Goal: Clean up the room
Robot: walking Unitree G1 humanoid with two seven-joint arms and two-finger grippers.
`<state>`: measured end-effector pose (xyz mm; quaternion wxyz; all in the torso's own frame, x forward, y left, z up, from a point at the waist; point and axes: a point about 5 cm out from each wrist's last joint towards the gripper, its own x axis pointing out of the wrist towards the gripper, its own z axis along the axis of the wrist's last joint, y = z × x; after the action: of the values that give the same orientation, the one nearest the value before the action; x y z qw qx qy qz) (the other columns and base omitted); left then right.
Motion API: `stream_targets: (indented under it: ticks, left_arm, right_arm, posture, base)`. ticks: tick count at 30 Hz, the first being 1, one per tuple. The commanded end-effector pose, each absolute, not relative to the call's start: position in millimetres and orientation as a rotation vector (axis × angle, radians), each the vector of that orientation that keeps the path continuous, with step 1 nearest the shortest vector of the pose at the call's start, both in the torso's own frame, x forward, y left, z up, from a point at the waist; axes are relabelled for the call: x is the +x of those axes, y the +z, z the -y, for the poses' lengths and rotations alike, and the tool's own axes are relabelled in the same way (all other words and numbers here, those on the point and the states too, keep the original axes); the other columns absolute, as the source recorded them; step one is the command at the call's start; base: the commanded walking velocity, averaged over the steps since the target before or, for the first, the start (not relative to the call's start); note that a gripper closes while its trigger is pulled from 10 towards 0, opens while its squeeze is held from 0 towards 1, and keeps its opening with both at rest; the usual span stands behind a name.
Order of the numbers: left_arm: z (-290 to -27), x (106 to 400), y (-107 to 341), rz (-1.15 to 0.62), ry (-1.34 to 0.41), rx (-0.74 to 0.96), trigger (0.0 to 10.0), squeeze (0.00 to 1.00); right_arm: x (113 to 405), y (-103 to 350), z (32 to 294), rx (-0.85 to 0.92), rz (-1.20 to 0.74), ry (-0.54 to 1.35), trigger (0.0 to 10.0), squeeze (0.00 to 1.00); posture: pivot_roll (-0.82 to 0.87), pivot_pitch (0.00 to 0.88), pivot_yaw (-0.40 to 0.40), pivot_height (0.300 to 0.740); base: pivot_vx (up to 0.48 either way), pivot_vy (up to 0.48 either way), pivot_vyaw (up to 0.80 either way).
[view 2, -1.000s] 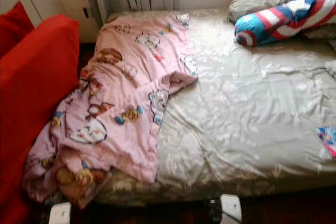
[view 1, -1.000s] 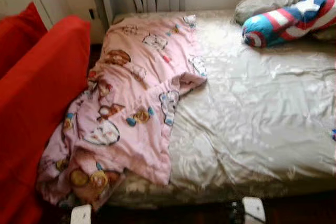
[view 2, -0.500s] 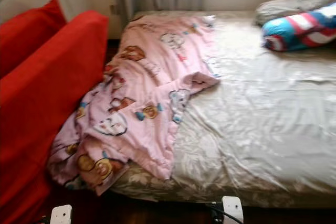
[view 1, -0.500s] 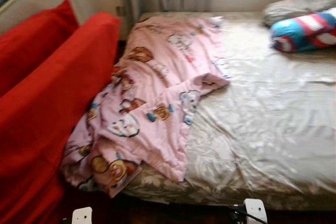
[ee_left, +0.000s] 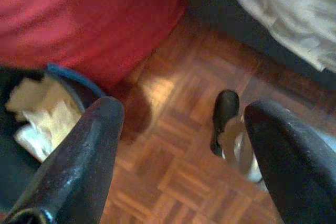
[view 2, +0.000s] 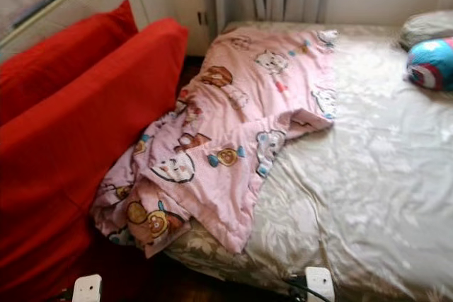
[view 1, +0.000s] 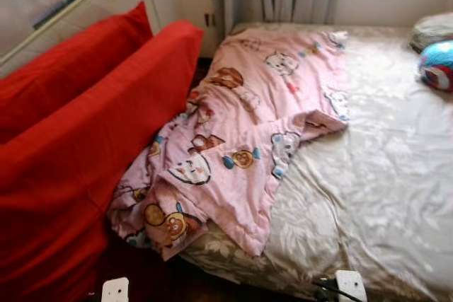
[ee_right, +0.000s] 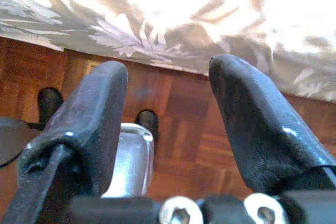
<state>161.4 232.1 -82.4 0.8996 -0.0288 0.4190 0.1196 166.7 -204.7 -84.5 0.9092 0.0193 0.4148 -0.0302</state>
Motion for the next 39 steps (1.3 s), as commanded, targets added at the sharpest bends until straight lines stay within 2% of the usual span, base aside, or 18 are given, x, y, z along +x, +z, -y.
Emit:
stream_targets:
  ticks: [1,9,39]
  left_arm:
    - [-236.7,150.8,-85.9,-0.901,0.256,-0.047,10.0,0.00]
    - [-236.6,151.6,-85.5,-0.897,0.253,-0.047,10.0,0.00]
    - [-230.9,150.5,-87.3,-0.897,0.254,-0.075,10.0,0.00]
  right_arm:
    - [162.3,-87.7,197.0,0.053,-0.873,-0.046,10.0,0.00]
    - [162.4,-87.8,196.7,0.057,-0.874,-0.048,10.0,0.00]
    - [162.7,-86.7,202.7,0.037,-0.874,-0.045,10.0,0.00]
  posture:
    - [-0.05,0.117,0.034,0.740]
    - [-0.05,0.113,0.035,0.740]
    - [-0.07,0.113,0.003,0.740]
  base:
    - [0.000,0.000,0.58]
    - [0.000,0.000,0.53]
    - [0.000,0.000,0.00]
